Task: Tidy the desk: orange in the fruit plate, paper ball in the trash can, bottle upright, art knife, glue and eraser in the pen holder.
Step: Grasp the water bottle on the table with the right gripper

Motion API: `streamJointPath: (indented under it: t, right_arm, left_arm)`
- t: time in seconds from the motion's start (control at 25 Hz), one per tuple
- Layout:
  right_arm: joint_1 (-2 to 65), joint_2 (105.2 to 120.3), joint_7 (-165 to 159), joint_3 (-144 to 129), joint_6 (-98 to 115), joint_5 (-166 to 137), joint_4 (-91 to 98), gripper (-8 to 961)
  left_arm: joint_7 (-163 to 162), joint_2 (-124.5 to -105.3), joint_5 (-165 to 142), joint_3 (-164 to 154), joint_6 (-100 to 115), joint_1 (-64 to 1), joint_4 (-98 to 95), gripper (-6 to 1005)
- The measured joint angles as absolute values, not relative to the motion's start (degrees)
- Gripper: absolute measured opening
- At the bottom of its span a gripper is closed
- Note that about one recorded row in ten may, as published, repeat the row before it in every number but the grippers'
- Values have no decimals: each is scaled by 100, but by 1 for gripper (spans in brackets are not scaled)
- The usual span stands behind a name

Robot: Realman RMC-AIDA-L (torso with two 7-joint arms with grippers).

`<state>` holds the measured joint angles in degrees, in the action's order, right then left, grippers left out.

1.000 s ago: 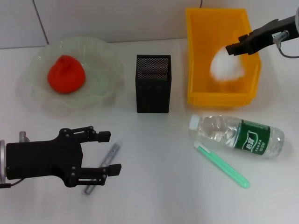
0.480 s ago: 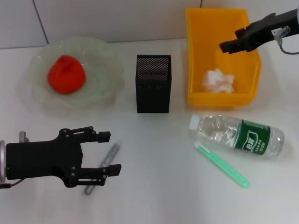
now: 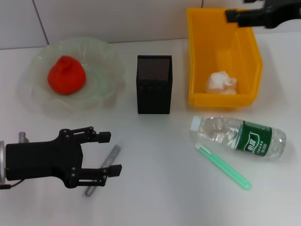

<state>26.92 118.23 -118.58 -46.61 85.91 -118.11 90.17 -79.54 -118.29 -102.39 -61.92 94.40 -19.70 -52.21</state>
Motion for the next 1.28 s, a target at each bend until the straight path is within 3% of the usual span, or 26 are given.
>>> streamJointPath:
  t: [0.6, 1.28]
  right_arm:
    - [2577, 11589, -12208, -2983, 9888, -11898, 9711, 721]
    - [3671, 11135, -13784, -3062, 12259, -13475, 10395, 719]
  left_arm:
    - [-7985, -11848, -10235, -6210, 9318, -2038, -5160, 804]
    - [-7987, -11856, -10203, -6220, 9281, -2048, -5141, 802]
